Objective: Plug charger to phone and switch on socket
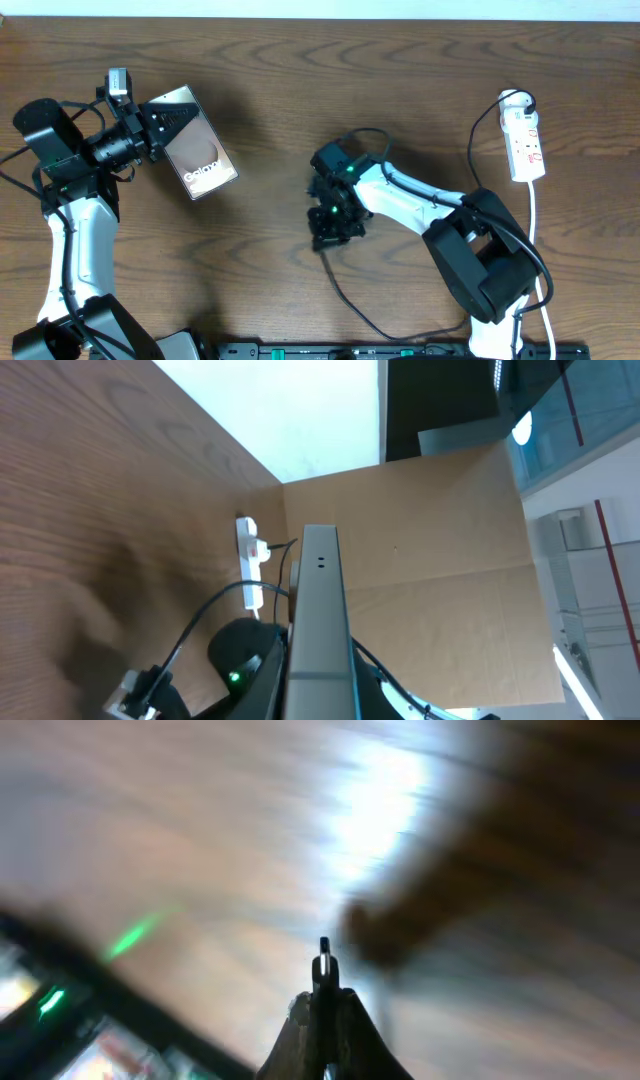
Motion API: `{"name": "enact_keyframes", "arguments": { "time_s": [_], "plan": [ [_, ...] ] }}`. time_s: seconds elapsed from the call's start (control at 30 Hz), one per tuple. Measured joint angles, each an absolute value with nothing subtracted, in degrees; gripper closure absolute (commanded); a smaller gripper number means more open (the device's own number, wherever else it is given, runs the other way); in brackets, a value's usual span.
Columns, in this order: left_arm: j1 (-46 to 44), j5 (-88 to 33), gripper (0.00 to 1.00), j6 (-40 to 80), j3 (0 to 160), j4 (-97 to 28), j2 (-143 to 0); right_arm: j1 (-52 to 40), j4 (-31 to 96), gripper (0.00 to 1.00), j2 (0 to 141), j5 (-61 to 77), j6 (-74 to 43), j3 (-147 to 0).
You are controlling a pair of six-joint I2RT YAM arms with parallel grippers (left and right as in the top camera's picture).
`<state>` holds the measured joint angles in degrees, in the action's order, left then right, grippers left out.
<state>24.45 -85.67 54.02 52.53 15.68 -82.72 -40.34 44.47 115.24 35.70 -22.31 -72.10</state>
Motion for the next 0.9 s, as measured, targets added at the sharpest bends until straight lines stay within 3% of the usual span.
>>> {"name": "enact_keyframes", "arguments": {
  "time_s": [0.3, 0.9],
  "plan": [
    [24.43, -87.15, 0.93, 52.40, 52.53, 15.68, -82.72, -40.32, 33.58, 0.99, 115.24, 58.98, -6.98, -76.29],
    [24.43, -88.14, 0.93, 51.13, 52.53, 18.44, -82.72, -40.32, 18.96, 0.99, 115.24, 79.59, -3.84, -76.31]
  ]
}}
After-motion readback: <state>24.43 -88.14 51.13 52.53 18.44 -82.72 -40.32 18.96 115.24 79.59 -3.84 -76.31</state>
